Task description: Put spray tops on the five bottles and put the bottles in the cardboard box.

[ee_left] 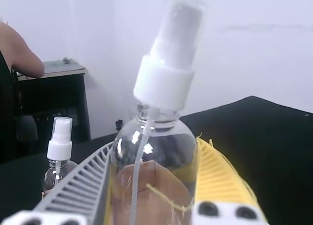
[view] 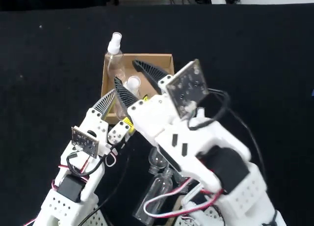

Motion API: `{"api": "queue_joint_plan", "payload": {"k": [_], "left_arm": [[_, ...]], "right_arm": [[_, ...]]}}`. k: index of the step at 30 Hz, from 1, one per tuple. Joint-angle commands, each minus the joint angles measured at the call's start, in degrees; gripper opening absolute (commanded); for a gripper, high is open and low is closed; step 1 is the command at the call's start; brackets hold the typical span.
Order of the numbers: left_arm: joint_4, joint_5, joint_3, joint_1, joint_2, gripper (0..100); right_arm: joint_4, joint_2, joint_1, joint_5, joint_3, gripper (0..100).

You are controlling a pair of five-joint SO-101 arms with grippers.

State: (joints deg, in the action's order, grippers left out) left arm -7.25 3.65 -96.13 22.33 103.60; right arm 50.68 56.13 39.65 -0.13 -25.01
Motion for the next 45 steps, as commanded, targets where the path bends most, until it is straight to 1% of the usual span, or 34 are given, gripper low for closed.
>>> {"api": "queue_joint_plan", "payload": {"k": [1, 3, 6, 8, 10, 13, 16, 22, 26, 30, 34, 38, 45], "left_arm": [[1.32, -0.35, -1.19, 0.57, 0.70, 5], [1.32, -0.35, -1.19, 0.48, 0.70, 5], [1.32, -0.35, -1.19, 0.31, 0.70, 5], [1.32, -0.35, -1.19, 0.31, 0.70, 5], [1.32, -0.35, -1.19, 0.31, 0.70, 5], [1.32, -0.18, -1.19, 0.31, 0.70, 5], [1.32, -0.09, -1.19, 0.31, 0.70, 5], [1.76, -0.35, -1.19, 0.75, 0.70, 5], [1.93, 0.00, -1.19, 0.75, 0.70, 5], [3.08, 0.09, -1.19, -0.66, 0.70, 5], [8.00, 0.09, -1.19, -8.22, 0.70, 5], [11.52, 0.09, -1.19, -17.45, 0.70, 5], [10.73, 0.09, -1.19, -33.63, 0.62, 5]], "right_arm": [[7.30, 1.45, -0.88, 3.87, 10.86, 15.5], [11.16, 1.45, -4.22, 5.27, 14.90, 15.2], [15.03, 1.45, -13.19, 5.54, 16.66, 8.5], [16.00, 1.36, -20.31, 5.27, 14.46, 3.9], [15.74, 1.45, -26.90, 5.27, 9.54, 2.1], [12.66, 1.45, -34.73, 5.19, 0.04, 3.8], [4.57, 1.45, -39.47, 5.19, -11.47, 4.6], [-13.98, 1.45, -39.74, 5.10, -32.13, 4.4], [-23.12, 1.10, -40.09, 5.10, -41.10, 4.4], [-30.95, 1.10, -39.91, 5.10, -48.57, 4.4], [-36.92, 1.10, -39.82, 5.10, -53.05, 4.4], [-38.15, 1.10, -39.82, 5.19, -53.93, 4.4], [-38.07, 1.10, -39.82, 5.19, -54.11, 4.4]]}}
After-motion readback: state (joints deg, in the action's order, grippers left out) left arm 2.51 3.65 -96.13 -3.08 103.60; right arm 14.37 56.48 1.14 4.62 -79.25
